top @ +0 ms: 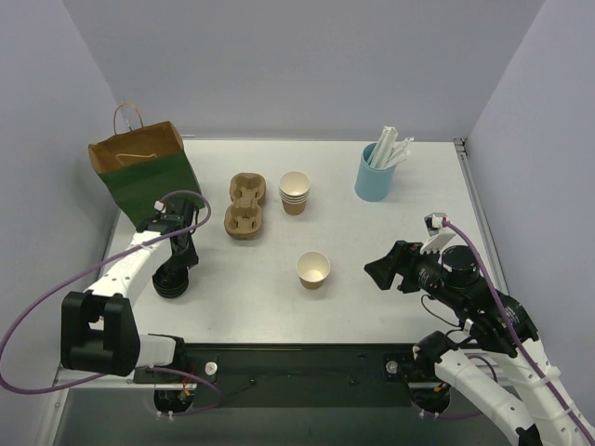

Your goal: Pack the takeout coffee

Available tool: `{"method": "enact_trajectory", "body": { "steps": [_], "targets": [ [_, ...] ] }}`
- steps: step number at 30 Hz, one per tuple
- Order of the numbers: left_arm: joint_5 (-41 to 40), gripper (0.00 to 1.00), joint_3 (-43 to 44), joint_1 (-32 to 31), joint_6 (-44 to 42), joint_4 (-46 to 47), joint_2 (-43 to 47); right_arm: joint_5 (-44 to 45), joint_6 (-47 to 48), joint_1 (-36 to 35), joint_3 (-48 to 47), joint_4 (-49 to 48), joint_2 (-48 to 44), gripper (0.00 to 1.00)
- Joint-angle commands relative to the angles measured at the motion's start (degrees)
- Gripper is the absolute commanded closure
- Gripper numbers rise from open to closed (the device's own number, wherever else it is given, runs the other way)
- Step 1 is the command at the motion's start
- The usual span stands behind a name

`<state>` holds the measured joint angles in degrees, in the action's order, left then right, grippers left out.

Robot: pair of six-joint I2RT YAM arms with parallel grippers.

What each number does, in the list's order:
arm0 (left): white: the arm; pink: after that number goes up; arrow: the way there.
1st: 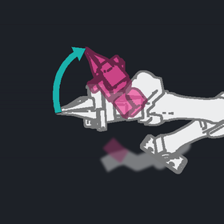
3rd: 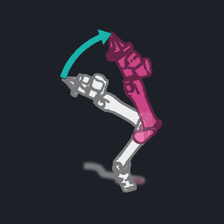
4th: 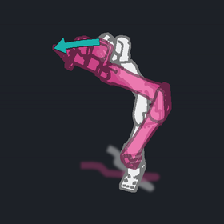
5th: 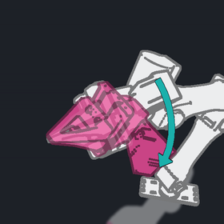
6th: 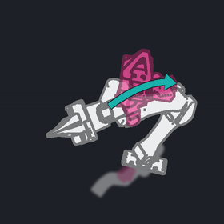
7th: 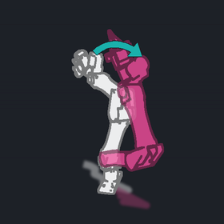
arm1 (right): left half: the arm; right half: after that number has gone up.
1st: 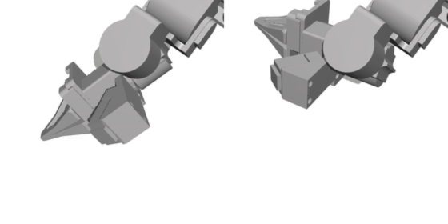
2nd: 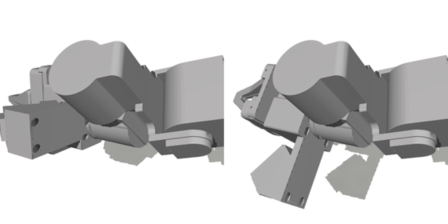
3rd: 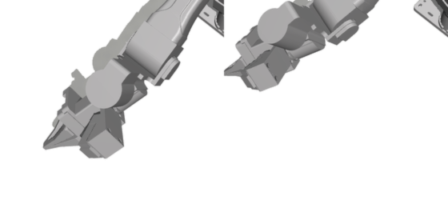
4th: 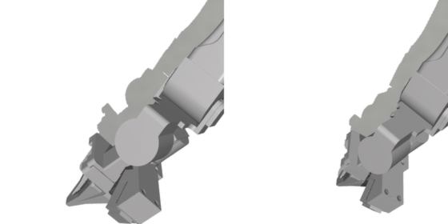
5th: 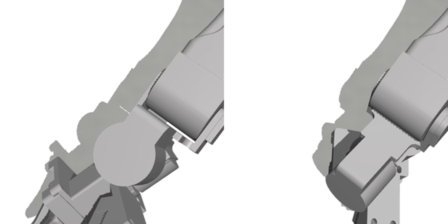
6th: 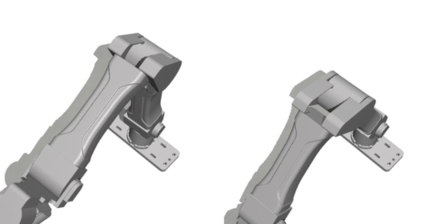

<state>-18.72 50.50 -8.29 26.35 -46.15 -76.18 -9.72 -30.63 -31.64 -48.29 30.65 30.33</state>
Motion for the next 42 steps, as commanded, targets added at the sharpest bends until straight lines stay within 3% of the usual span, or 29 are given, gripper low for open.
{"method": "enact_trajectory", "body": {
  "steps": [1, 12, 21, 26, 30, 31, 32, 33, 34, 37, 39, 40, 42],
  "targets": [
    [-1.9, 0.57, 2.0, -0.3, 0.0, -0.5, -0.7, -0.4, -0.7, -0.6, -0.2, -1.4, -0.4, 0.27],
    [-3.8, 0.8, 3.4, -0.6, 0.5, -2.5, 2.3, -0.6, -0.3, -0.7, -0.4, -1.4, -0.4, 0.27],
    [-1.4, 0.83, 5.4, -1.2, 0.5, -4.5, 4.8, -0.7, -0.3, -0.9, -0.8, -1.4, 0.3, 0.27],
    [0.2, 0.85, 10.9, -1.9, -1.0, -9.1, 5.4, -0.8, -0.2, -0.9, -1.1, -1.4, 0.9, 0.27],
    [11.0, 0.85, 16.0, -2.1, -3.4, -10.5, 9.5, -3.2, -0.6, -1.1, -0.7, -5.8, 1.6, 0.27],
    [21.3, 0.85, 16.8, -2.2, -4.0, -9.8, 10.5, -4.9, -0.8, -1.1, 0.0, -7.6, 1.7, 0.27],
    [26.6, 0.85, 17.3, -2.3, -4.8, -7.3, 11.6, -5.6, -1.2, -1.2, 0.5, -11.8, 1.7, 0.27],
    [38.1, 0.85, 17.3, -2.3, -4.7, -5.6, 13.5, -6.4, -2.0, -1.3, 1.1, -14.1, 1.7, 0.27],
    [42.8, 0.85, 17.1, -2.5, -4.1, -2.0, 14.5, -7.6, -2.4, -1.4, 2.2, -16.5, 1.9, 0.27],
    [61.4, 0.84, 15.2, -3.8, 1.2, 9.3, 17.8, -10.0, -5.0, -1.8, 4.5, -26.6, 2.9, 0.27],
    [66.9, 0.84, 11.9, -5.2, 9.4, 16.9, 20.6, -10.3, -6.8, -2.2, 7.1, -35.3, 3.5, 0.27],
    [70.5, 0.84, 10.1, -5.8, 12.8, 26.6, 21.9, -10.3, -8.4, -2.4, 7.7, -37.7, 4.2, 0.27],
    [71.4, 0.82, 5.2, -7.3, 23.4, 35.7, 25.0, -10.1, -9.4, -3.2, 9.7, -45.0, 5.9, 0.28]
  ]
}}
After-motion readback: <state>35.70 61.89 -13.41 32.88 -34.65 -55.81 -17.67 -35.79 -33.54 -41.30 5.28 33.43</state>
